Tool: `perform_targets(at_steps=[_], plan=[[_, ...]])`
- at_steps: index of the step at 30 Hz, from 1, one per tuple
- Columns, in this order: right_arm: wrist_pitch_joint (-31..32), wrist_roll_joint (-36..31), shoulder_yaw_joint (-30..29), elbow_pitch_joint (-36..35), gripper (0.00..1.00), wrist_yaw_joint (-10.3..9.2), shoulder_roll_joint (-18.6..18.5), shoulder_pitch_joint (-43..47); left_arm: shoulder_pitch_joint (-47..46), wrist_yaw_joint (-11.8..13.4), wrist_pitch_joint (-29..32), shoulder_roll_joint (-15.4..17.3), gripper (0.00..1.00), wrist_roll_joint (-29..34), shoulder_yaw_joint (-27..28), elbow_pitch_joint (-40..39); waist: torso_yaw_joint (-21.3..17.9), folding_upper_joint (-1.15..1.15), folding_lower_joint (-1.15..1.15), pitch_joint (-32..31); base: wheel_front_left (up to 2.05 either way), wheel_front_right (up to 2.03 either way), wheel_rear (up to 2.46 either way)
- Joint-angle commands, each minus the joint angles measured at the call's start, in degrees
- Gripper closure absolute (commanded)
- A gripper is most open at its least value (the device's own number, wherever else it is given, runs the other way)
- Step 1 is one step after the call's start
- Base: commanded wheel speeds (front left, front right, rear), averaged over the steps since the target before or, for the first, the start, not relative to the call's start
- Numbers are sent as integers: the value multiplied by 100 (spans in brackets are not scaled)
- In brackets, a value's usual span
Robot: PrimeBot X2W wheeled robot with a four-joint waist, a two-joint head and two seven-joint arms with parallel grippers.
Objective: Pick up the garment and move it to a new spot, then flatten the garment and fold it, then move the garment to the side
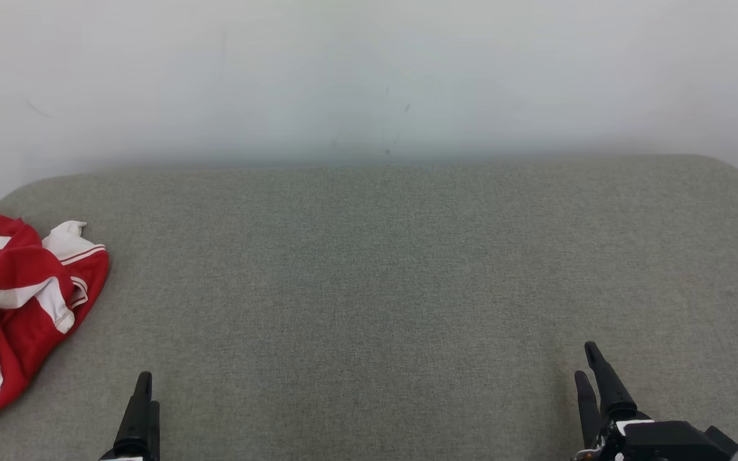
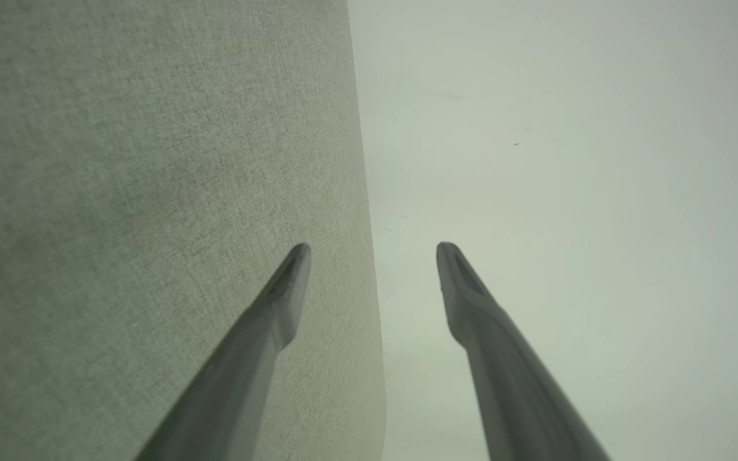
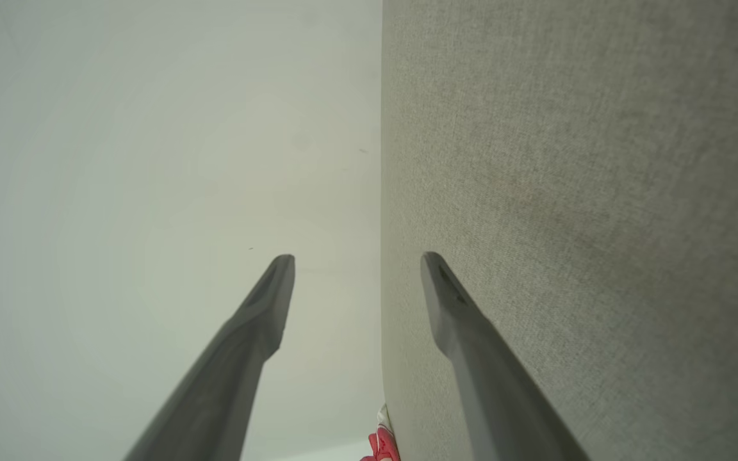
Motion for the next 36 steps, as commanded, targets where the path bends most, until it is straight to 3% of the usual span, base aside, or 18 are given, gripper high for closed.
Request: perform_targets(at_steps=[1,24,28,36], plan=[[-57,-145,34,-70,0,-1,-4,-94,-62,-1,-59,24,0,162,18,-88,2,0,0,-2,0,0,0],[-570,-2376,94,96,0,-3,-6,-146,20,364,-576,35,0,2608,-242,-388,45,0,0,-26,0,0,0],[-672,-3258,120,22,0,-4,-7,-125,61,436,-676,37,0,3270,-346,-440,52,0,0,-23,0,0,0],[-821,-4282,179,21,0,-5,-7,-105,100,631,-830,41,0,4345,-494,-407,30,0,0,-17,0,0,0]])
